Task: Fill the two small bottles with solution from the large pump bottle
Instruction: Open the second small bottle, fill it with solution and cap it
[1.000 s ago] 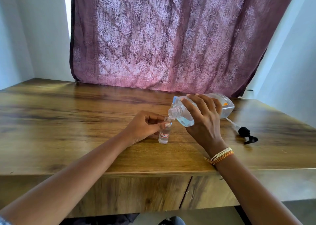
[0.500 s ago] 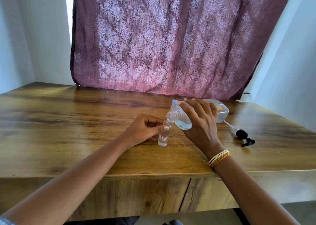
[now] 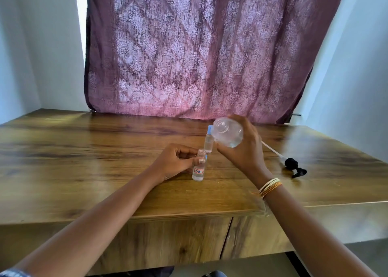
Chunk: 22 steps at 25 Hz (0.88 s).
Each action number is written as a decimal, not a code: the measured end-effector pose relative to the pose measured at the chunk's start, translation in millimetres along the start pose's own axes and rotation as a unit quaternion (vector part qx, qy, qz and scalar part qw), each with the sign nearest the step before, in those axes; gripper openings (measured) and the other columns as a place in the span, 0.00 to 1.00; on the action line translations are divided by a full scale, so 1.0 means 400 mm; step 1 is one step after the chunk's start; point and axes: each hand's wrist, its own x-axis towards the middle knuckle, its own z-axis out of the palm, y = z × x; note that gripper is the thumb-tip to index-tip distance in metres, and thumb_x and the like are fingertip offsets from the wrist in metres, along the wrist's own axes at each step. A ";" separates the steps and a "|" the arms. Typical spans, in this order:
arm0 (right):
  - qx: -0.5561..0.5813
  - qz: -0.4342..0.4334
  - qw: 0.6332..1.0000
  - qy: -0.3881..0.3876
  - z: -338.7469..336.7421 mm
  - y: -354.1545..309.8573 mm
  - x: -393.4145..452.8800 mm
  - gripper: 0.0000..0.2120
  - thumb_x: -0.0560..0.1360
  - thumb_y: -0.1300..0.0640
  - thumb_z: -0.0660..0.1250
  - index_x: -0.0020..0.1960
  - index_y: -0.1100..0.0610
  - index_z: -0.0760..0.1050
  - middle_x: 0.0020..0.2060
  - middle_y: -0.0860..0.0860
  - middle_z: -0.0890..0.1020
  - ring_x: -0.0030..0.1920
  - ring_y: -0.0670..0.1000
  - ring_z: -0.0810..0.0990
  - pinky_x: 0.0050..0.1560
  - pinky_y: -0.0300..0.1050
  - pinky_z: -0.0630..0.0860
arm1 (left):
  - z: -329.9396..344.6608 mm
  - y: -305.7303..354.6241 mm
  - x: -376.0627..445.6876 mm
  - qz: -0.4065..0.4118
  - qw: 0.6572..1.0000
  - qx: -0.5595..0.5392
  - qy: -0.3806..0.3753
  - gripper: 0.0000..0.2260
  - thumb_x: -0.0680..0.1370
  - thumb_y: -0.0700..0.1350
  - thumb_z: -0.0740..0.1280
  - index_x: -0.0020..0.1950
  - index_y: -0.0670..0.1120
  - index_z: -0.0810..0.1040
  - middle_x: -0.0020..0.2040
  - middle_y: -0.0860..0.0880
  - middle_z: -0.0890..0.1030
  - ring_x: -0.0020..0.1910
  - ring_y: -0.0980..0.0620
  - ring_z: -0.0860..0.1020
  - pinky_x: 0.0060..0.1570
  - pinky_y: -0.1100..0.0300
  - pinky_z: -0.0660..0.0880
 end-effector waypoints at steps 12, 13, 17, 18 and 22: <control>0.311 0.266 0.912 -0.030 -0.071 0.010 0.082 0.32 0.59 0.60 0.82 0.59 0.57 0.71 0.51 0.57 0.84 0.48 0.57 0.85 0.54 0.61 0.81 | -0.001 0.009 -0.008 -0.006 1.000 -0.024 -0.014 0.09 0.73 0.35 0.71 0.48 0.47 0.83 0.38 0.57 0.86 0.38 0.59 0.84 0.35 0.67 0.79; 0.319 0.272 0.907 -0.038 -0.073 0.016 0.084 0.36 0.57 0.57 0.82 0.60 0.58 0.70 0.51 0.57 0.84 0.48 0.58 0.85 0.53 0.62 0.81 | -0.001 0.009 -0.007 -0.008 1.000 -0.022 -0.013 0.09 0.73 0.35 0.71 0.48 0.47 0.83 0.38 0.57 0.86 0.38 0.59 0.84 0.35 0.66 0.80; 0.318 0.262 0.908 -0.078 -0.073 0.056 0.065 0.46 0.54 0.50 0.85 0.66 0.54 0.66 0.57 0.58 0.81 0.54 0.57 0.84 0.54 0.60 0.81 | -0.002 0.006 -0.006 -0.009 1.000 -0.002 -0.011 0.10 0.72 0.35 0.72 0.44 0.51 0.84 0.38 0.55 0.86 0.39 0.56 0.85 0.39 0.62 0.82; 0.303 0.267 0.910 -0.088 -0.071 0.072 0.046 0.48 0.54 0.49 0.85 0.67 0.53 0.65 0.59 0.57 0.80 0.56 0.57 0.83 0.53 0.59 0.81 | -0.004 0.004 -0.003 -0.006 1.000 0.012 -0.007 0.11 0.71 0.37 0.74 0.44 0.54 0.84 0.40 0.52 0.87 0.41 0.53 0.85 0.43 0.59 0.83; 0.225 0.290 0.917 -0.153 -0.043 0.125 -0.073 0.52 0.49 0.47 0.86 0.68 0.53 0.65 0.59 0.51 0.82 0.57 0.52 0.82 0.57 0.58 0.80 | -0.005 -0.001 -0.004 0.005 0.998 0.058 -0.001 0.11 0.68 0.39 0.77 0.43 0.55 0.84 0.41 0.53 0.87 0.44 0.53 0.84 0.49 0.57 0.81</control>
